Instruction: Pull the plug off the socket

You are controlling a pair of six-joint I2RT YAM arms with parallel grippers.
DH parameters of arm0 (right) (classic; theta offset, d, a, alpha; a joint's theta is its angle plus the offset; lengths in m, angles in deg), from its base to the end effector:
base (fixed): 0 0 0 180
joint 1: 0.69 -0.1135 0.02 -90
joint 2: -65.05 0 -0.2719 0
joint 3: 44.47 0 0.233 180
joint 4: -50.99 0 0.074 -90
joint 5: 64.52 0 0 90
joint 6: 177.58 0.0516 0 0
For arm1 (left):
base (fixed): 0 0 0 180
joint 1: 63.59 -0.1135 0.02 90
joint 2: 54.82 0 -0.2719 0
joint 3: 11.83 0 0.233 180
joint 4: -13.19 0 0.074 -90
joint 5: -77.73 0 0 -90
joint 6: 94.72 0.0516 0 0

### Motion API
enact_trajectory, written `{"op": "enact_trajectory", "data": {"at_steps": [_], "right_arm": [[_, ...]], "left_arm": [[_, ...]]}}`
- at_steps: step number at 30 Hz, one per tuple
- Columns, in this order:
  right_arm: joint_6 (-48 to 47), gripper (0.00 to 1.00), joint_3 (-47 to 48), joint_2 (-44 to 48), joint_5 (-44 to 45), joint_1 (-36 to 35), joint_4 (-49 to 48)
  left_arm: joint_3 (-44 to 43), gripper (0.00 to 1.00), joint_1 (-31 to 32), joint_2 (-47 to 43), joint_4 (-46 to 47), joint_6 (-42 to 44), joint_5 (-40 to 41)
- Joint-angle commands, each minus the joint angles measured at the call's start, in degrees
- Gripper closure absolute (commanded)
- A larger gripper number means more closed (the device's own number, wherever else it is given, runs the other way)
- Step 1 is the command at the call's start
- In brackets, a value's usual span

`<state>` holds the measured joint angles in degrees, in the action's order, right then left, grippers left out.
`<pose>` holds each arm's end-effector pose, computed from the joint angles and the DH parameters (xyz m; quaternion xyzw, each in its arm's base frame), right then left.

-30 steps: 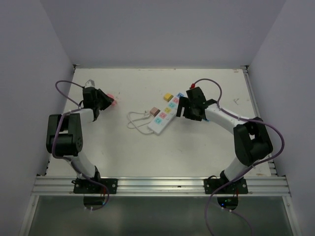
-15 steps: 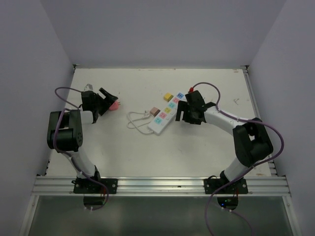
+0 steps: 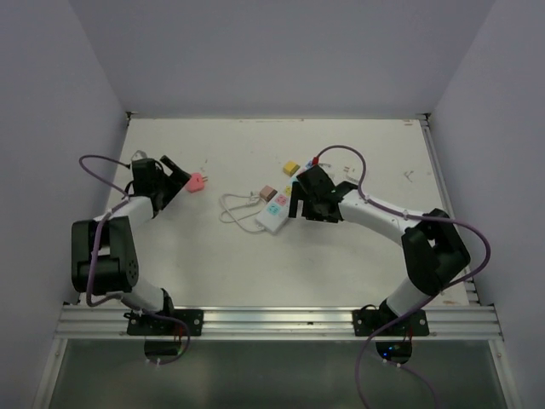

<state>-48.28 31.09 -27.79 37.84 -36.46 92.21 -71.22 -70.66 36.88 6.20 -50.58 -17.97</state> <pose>0.2669 0.1786 0.2098 0.0587 0.9555 0.0823 0.2771 0.3202 0.0345 0.1814 -0.3832 0.8175 -0.1844 0.3884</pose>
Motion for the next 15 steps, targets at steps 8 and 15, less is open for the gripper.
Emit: {"op": "enact_trajectory", "data": {"at_steps": [8, 15], "right_arm": [[13.7, 0.01, 17.0, -9.6, 18.0, -10.7, 14.8], [21.5, 0.01, 27.4, -18.0, 18.3, -14.8, 23.1]], "left_arm": [[-2.0, 0.01, -0.5, -22.1, -18.4, 12.7, 3.1], [3.6, 0.01, 0.8, -34.8, -19.4, 19.5, 9.4]]}}
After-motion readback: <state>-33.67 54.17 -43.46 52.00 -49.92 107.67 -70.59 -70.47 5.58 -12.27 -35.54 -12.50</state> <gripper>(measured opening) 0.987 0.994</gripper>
